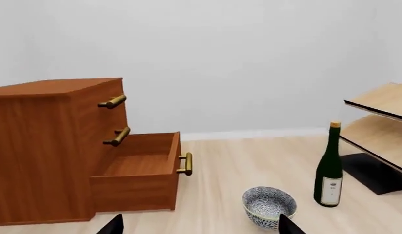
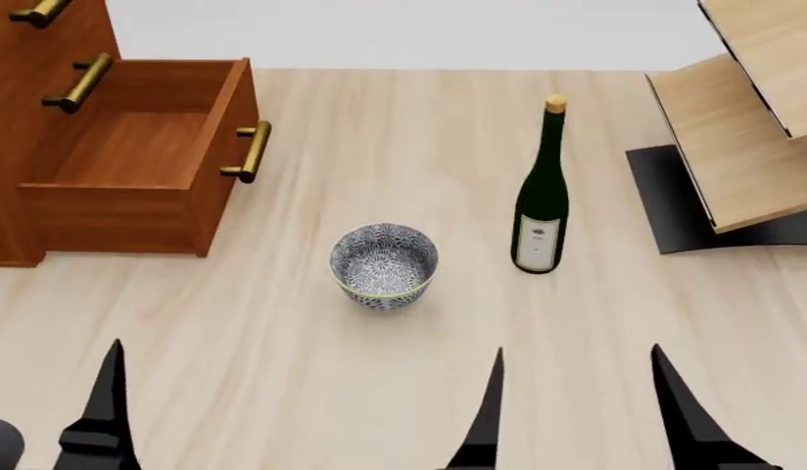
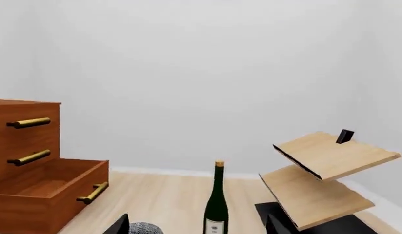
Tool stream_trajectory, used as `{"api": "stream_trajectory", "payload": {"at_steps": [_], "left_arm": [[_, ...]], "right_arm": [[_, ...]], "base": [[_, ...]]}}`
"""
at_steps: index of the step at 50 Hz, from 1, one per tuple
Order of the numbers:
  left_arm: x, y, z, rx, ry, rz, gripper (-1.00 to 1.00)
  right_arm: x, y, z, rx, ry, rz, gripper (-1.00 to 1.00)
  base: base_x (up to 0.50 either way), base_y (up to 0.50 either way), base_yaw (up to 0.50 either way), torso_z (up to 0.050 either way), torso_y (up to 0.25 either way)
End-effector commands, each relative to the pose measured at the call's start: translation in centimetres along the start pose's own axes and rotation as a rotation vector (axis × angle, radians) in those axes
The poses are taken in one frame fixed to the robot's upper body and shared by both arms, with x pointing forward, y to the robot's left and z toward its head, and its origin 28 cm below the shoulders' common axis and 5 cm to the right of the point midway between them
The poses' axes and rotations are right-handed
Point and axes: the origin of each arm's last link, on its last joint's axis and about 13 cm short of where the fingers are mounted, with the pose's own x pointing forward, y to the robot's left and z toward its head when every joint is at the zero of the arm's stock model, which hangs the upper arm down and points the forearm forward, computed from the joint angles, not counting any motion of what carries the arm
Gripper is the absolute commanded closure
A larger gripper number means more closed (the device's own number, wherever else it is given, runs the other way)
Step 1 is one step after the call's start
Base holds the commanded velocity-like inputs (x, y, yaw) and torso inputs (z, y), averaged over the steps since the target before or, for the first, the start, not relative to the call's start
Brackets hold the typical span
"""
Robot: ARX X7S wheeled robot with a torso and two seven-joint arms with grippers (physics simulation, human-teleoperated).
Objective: Put the wine bottle in the bottom drawer of the cabinet.
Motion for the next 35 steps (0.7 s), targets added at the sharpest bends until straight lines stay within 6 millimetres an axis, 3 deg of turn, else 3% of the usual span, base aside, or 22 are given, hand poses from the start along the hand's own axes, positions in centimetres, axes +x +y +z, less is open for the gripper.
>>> {"api": "stream_trajectory", "payload": {"at_steps": [1, 18, 35], "left_arm": [[-1.19, 0.52, 2.16, -0.006, -0.032, -0.011, -1.00], [-1.43, 0.74, 2.45, -0.011, -0.059, 0.016, -1.00], [-1.36, 0.57, 2.30, -0.020, -0.031, 0.019, -1.00]], "right_arm": [[-0.50, -0.04, 1.40, -0.009, -0.039, 0.003, -1.00], [-0.50, 0.06, 1.65, -0.015, -0.038, 0.007, -1.00], [-0.50, 0.17, 1.64, -0.017, -0.029, 0.006, -1.00]], "base": [[0.00, 0.00, 0.00, 0.000, 0.000], [0.00, 0.01, 0.00, 0.000, 0.000], [0.00, 0.37, 0.00, 0.000, 0.000]]}}
